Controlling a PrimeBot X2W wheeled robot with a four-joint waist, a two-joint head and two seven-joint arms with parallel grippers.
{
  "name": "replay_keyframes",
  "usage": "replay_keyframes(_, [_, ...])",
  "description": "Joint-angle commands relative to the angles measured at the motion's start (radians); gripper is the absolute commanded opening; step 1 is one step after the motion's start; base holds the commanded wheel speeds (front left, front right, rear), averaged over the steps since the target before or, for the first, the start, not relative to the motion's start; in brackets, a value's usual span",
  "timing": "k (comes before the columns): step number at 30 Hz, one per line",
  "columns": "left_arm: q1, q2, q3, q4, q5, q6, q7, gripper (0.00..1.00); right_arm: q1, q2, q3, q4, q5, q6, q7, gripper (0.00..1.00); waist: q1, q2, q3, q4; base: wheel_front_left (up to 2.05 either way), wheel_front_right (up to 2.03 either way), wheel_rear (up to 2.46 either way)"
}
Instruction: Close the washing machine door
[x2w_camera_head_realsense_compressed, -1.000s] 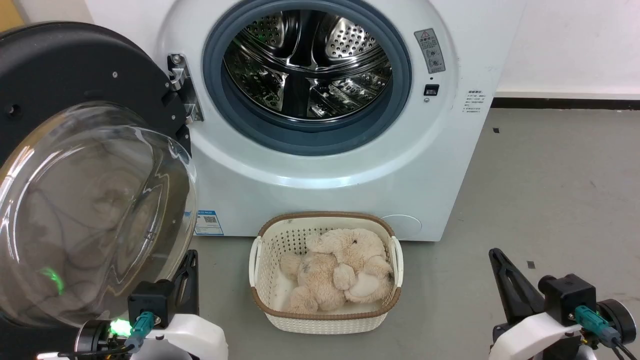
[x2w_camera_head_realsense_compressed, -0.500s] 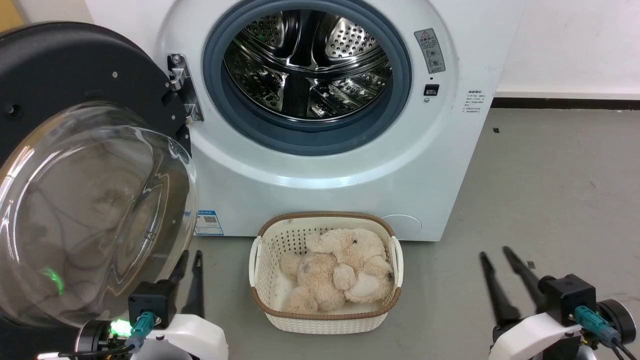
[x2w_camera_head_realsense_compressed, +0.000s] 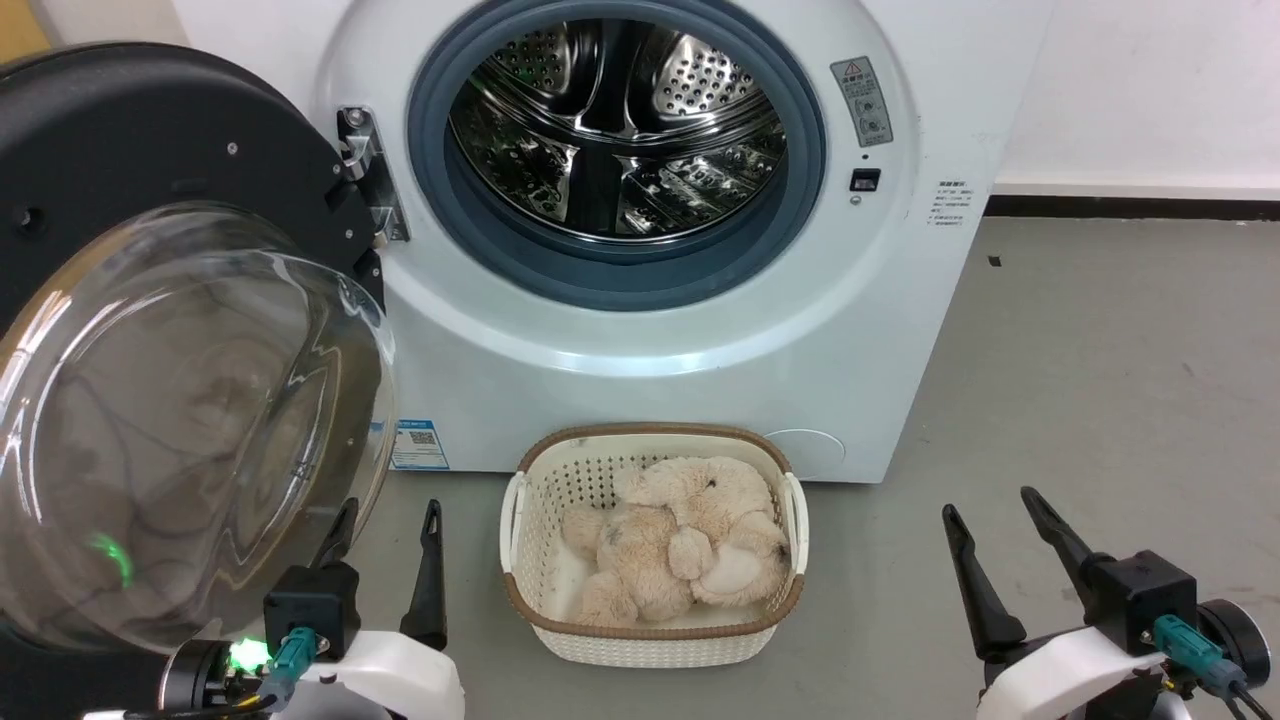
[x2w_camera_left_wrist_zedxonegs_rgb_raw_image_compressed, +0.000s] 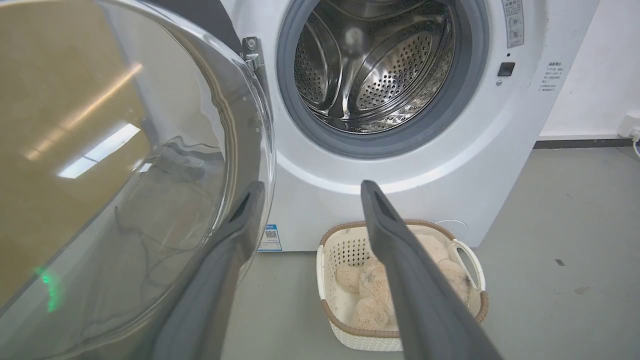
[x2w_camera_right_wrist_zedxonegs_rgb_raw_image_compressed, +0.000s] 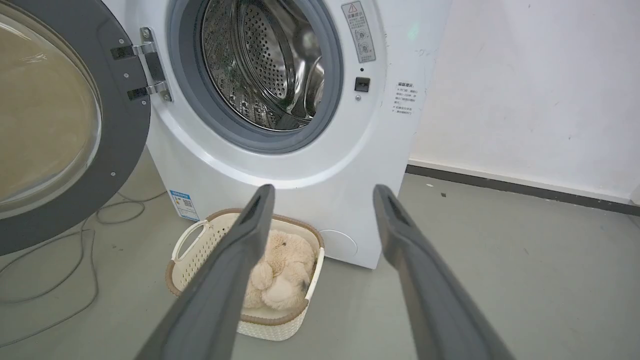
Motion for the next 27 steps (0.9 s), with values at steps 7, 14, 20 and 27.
replay_keyframes(7, [-0.003,0.000,-0.010,0.004,-0.008,0.014,-0.024,1.00,0.002,0.001,0.006,0.002,0.018,0.000,-0.024,1.00,0.0000,0.0000,-0.002,0.020,0.00,0.00,0.00])
replay_keyframes(14, [-0.002,0.000,-0.018,0.006,-0.013,0.023,-0.043,1.00,0.009,0.000,0.014,0.004,0.033,0.000,-0.043,1.00,0.0000,0.0000,-0.006,0.061,0.00,0.00,0.00])
replay_keyframes(20, [-0.001,0.000,-0.024,0.007,-0.016,0.029,-0.056,1.00,0.014,0.000,0.020,0.007,0.043,0.000,-0.055,1.00,0.0000,0.0000,-0.009,0.097,0.00,0.00,0.00])
replay_keyframes(27, [0.002,0.000,-0.026,0.008,-0.019,0.035,-0.070,1.00,0.017,-0.002,0.031,0.015,0.056,0.000,-0.070,1.00,0.0000,0.0000,-0.014,0.140,0.00,0.00,0.00])
